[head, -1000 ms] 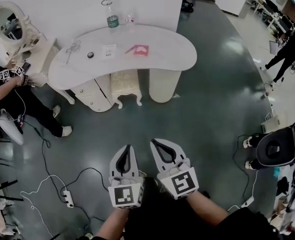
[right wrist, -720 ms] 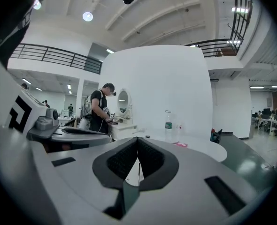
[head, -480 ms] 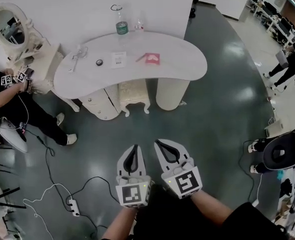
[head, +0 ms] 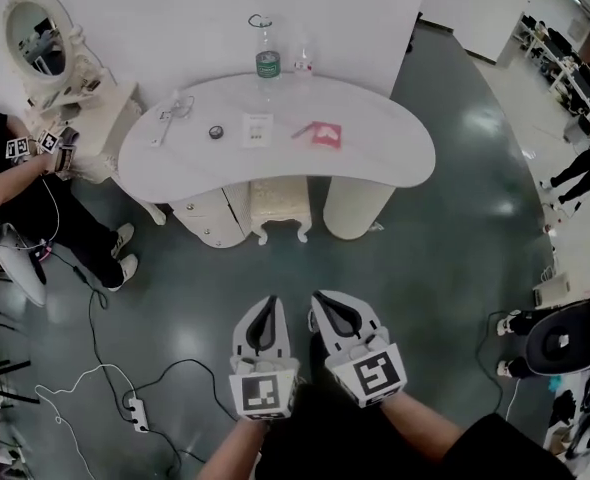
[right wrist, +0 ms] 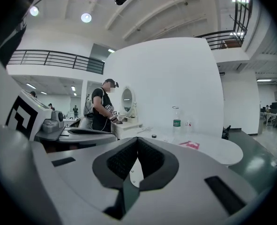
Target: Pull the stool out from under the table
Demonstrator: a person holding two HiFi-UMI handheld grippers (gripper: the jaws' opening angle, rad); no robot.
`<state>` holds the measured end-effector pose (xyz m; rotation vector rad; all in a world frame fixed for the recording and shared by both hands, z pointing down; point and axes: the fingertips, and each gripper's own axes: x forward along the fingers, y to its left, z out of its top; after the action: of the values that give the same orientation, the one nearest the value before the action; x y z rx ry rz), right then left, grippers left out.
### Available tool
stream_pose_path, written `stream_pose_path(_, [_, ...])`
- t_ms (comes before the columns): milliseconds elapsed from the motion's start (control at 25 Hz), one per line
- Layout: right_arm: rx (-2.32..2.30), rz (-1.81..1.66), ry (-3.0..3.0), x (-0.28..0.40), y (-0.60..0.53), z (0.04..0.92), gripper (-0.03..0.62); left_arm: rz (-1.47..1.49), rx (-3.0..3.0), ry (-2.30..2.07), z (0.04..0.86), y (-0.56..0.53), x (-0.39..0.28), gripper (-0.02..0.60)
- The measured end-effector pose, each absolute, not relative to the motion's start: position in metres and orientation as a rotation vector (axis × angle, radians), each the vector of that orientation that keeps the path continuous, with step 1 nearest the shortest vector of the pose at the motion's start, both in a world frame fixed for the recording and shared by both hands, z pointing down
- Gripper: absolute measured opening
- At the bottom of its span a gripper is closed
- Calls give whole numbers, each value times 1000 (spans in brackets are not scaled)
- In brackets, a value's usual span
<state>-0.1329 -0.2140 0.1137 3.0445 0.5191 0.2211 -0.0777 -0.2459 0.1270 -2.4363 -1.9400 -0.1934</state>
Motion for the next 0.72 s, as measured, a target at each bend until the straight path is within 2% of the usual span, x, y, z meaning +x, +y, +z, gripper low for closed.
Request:
stream_pose_path(320, [3094, 262, 483, -86, -152, 127, 6, -228, -2435, -1954, 135, -188, -35, 5])
stream_pose_path(720, [3173, 298, 485, -34, -75, 187, 6, -351, -2372, -1953, 205, -109, 8, 5])
